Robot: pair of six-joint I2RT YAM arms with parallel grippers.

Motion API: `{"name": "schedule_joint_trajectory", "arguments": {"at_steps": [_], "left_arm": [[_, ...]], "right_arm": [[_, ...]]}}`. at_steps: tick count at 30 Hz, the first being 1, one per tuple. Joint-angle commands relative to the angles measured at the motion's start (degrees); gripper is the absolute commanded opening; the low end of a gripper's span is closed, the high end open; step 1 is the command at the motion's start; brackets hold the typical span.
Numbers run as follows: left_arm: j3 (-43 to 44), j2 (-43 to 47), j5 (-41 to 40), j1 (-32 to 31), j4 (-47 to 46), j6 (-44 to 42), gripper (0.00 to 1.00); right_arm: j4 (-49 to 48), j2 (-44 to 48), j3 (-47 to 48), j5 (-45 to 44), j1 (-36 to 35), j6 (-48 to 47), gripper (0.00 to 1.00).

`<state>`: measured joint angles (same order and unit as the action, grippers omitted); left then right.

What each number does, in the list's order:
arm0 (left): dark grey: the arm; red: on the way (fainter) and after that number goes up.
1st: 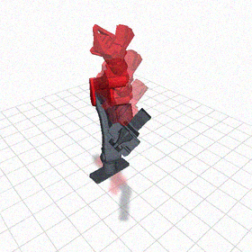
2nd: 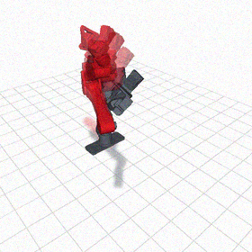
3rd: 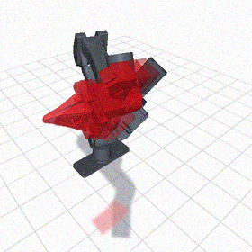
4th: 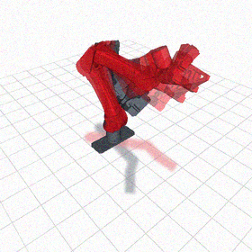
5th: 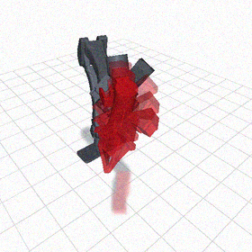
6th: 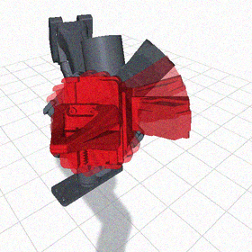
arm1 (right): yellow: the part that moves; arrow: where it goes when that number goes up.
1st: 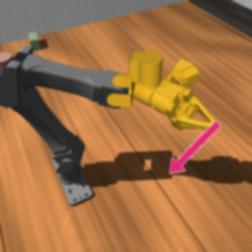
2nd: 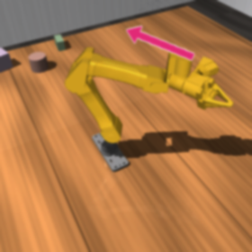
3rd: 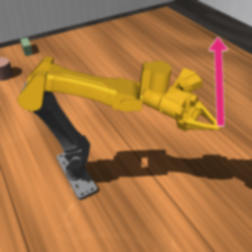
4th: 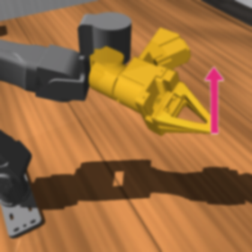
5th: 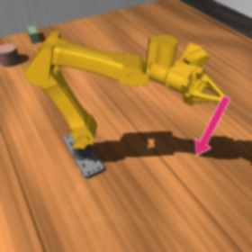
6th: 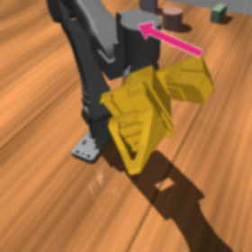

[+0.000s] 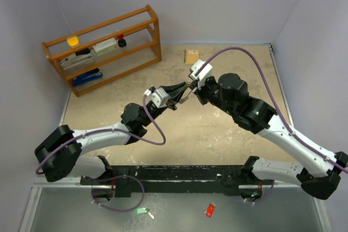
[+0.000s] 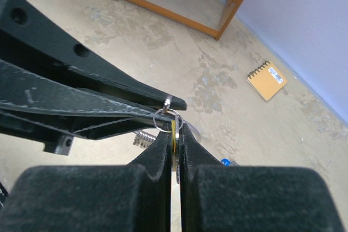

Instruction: Remove the keys from the keyring

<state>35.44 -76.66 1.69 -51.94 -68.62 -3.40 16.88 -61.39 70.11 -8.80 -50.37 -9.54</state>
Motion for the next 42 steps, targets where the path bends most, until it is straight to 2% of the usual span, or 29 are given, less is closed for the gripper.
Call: {"name": "schedule_joint_trajectory", "arguments": {"at_steps": [1, 7, 24, 42], "left_arm": [[-1.1, 4.6, -1.5, -0.3, 1.4, -3.5, 0.00], [-2.0, 6.3, -5.0, -0.4, 1.4, -3.7, 0.00], [0.4, 2.6, -11.0, -0.4, -2.7, -5.1, 0.00], [0.1, 4.6, -12.7, -0.4, -4.6, -7.8, 0.00]], "right_arm": [[-1.0, 0.7, 3.0, -5.2, -0.3, -1.4, 0.00], [-1.4, 1.4, 2.7, -4.9, -0.3, -1.1, 0.00], [-0.7, -0.3, 1.1, 5.0, -0.4, 1.9, 0.00], [0.1, -3.2, -1.0, 4.3, -0.5, 2.1, 0.00]]}}
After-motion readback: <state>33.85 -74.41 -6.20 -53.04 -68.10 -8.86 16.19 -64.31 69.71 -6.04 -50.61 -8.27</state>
